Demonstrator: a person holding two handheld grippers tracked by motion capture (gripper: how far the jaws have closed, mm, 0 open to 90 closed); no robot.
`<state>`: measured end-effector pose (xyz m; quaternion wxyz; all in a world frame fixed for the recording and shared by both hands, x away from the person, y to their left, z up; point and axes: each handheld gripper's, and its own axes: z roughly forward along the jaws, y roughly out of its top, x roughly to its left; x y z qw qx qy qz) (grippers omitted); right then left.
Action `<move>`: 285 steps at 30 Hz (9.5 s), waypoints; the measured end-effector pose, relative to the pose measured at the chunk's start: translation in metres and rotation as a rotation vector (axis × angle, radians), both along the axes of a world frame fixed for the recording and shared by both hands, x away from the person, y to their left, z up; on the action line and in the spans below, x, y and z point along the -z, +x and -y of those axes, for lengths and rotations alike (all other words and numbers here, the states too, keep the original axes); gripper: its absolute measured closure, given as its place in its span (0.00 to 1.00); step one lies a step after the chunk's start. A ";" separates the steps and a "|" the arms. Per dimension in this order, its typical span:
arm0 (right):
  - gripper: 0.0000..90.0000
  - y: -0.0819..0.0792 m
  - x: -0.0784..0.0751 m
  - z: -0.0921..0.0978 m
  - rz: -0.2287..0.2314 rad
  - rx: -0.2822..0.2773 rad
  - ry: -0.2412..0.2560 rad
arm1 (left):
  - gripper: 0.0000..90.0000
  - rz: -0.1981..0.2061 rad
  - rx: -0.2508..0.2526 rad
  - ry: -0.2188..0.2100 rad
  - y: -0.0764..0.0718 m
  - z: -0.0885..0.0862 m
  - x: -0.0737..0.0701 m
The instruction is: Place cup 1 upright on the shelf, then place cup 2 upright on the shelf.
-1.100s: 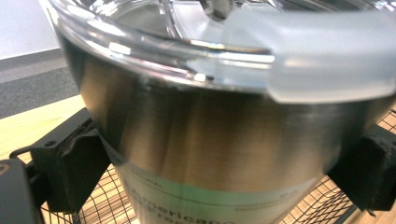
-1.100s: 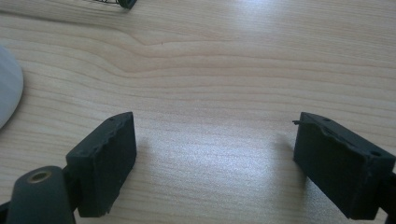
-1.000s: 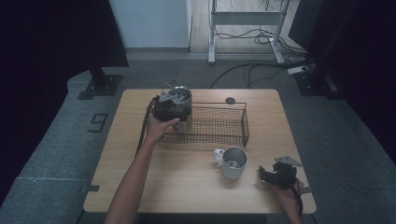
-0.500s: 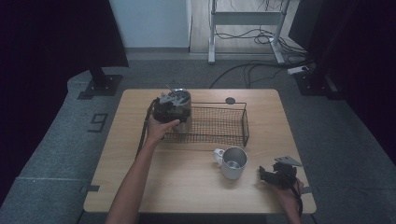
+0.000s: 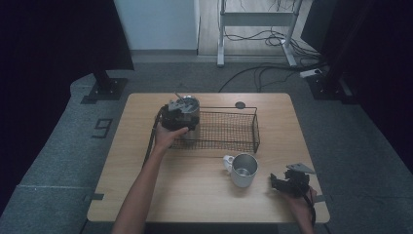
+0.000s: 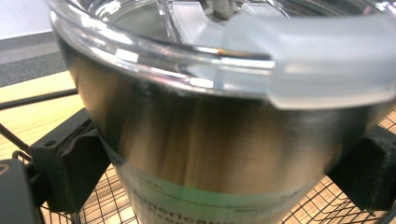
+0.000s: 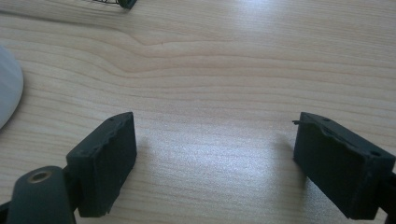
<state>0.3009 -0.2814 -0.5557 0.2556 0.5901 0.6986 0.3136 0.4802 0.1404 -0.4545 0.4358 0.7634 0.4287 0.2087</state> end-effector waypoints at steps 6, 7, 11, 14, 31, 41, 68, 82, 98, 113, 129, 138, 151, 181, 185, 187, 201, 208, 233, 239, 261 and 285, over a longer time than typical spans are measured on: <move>0.14 0.000 0.000 0.000 0.000 0.000 0.000 | 0.05 -0.006 -0.001 0.005 0.000 0.003 0.004; 0.14 0.000 0.000 0.000 0.000 0.000 0.000 | 0.05 -0.006 -0.001 0.007 0.000 0.003 0.005; 0.14 0.000 0.000 0.000 0.000 0.000 0.000 | 0.05 -0.011 -0.004 0.017 0.001 0.005 0.007; 0.14 0.000 0.000 0.000 0.000 0.000 0.000 | 0.05 -0.014 -0.008 0.018 0.002 0.004 0.008; 0.14 0.000 0.000 0.000 0.000 0.000 0.000 | 0.04 -0.022 -0.009 0.028 -0.001 0.007 0.014; 0.14 0.000 0.000 0.000 0.000 0.000 0.000 | 0.04 -0.026 -0.005 0.039 -0.005 0.007 0.016; 0.14 0.000 0.000 0.000 -0.001 0.000 -0.002 | 0.01 0.014 0.028 -0.051 -0.042 -0.014 -0.013; 0.14 0.000 0.000 0.000 -0.002 0.001 0.000 | 0.02 0.013 0.039 -0.063 -0.076 -0.027 -0.006; 0.14 0.000 0.000 0.000 -0.001 0.001 0.000 | 0.05 -0.034 0.047 -0.087 -0.133 -0.046 0.029; 0.14 0.000 0.000 0.000 -0.002 0.001 0.000 | 0.06 -0.092 0.055 -0.040 -0.155 -0.049 0.062; 0.15 -0.008 -0.009 0.000 0.038 -0.018 0.053 | 0.07 -0.109 0.040 -0.037 -0.159 -0.053 0.073; 0.15 -0.021 -0.024 -0.003 0.090 -0.062 0.123 | 0.07 -0.106 0.031 -0.031 -0.163 -0.056 0.075; 0.15 -0.035 -0.046 -0.026 0.157 -0.167 0.142 | 0.08 -0.119 0.031 -0.022 -0.163 -0.055 0.078; 0.12 -0.039 -0.061 -0.065 0.203 -0.312 0.212 | 0.09 -0.130 0.016 -0.047 -0.163 -0.059 0.079; 0.11 -0.036 -0.060 -0.069 0.194 -0.319 0.206 | 0.09 -0.130 0.014 -0.049 -0.163 -0.060 0.079; 0.10 -0.034 -0.059 -0.073 0.187 -0.328 0.195 | 0.09 -0.130 0.013 -0.052 -0.164 -0.061 0.078; 0.03 -0.019 -0.056 -0.092 0.170 -0.367 0.173 | 0.09 -0.143 0.020 -0.054 -0.163 -0.060 0.081; 0.01 -0.010 -0.056 -0.102 0.172 -0.372 0.152 | 0.09 -0.141 0.004 -0.061 -0.163 -0.062 0.080; 0.07 0.002 -0.044 -0.116 0.174 -0.375 0.049 | 0.09 -0.148 0.004 -0.064 -0.163 -0.065 0.080; 0.07 -0.001 -0.047 -0.117 0.188 -0.371 0.047 | 0.09 -0.151 0.002 -0.067 -0.164 -0.066 0.080; 0.07 -0.007 -0.069 -0.108 0.215 -0.418 0.107 | 0.10 -0.150 0.005 -0.079 -0.165 -0.069 0.076; 0.07 -0.001 -0.094 -0.112 0.246 -0.411 0.133 | 0.10 -0.141 0.025 -0.098 -0.166 -0.071 0.071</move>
